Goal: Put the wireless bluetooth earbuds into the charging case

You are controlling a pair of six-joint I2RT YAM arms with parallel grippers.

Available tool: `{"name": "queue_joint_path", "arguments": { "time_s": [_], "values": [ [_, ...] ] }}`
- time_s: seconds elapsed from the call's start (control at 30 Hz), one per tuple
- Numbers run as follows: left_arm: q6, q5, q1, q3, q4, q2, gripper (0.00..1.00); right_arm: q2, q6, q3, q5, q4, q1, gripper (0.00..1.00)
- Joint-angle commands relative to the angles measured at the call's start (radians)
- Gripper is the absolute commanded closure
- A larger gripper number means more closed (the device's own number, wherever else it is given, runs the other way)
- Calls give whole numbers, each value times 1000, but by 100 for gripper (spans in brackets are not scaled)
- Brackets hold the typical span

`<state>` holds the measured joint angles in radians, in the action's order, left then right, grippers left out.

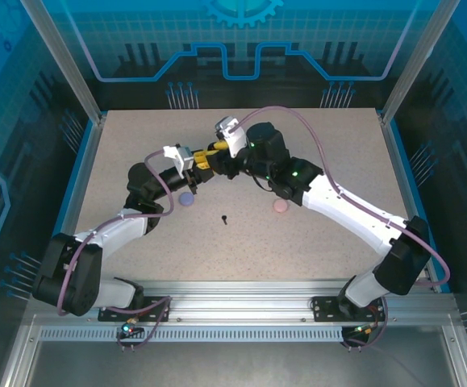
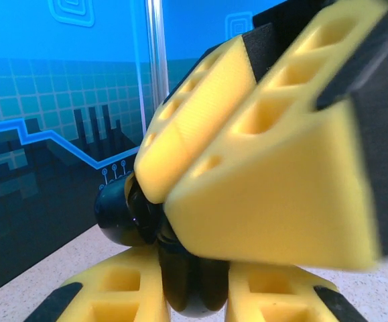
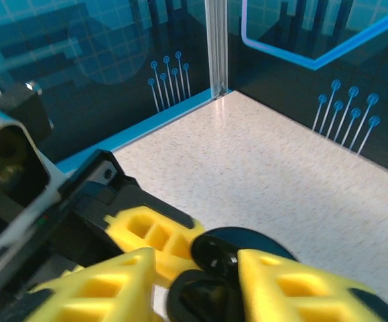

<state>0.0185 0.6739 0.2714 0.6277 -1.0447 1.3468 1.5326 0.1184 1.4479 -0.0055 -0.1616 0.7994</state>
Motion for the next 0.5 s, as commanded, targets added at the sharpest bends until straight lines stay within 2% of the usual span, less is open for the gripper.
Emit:
{"name": "queue_joint_path", "arguments": {
  "time_s": [0.0,0.1,0.2,0.47],
  "values": [
    [-32,7,18,29,-82,-19,100,11,49,96,15,-42,4,43],
    [-26,0,21,27,-102,-1,100,-6,84,151,27,-46,-6,31],
    [-21,-5,24,27,-119,10,100,-28,130,181,35,-52,-26,25],
    [-22,-26,26,11,-144,8,100,-122,209,136,88,-70,-64,22]
  ]
}}
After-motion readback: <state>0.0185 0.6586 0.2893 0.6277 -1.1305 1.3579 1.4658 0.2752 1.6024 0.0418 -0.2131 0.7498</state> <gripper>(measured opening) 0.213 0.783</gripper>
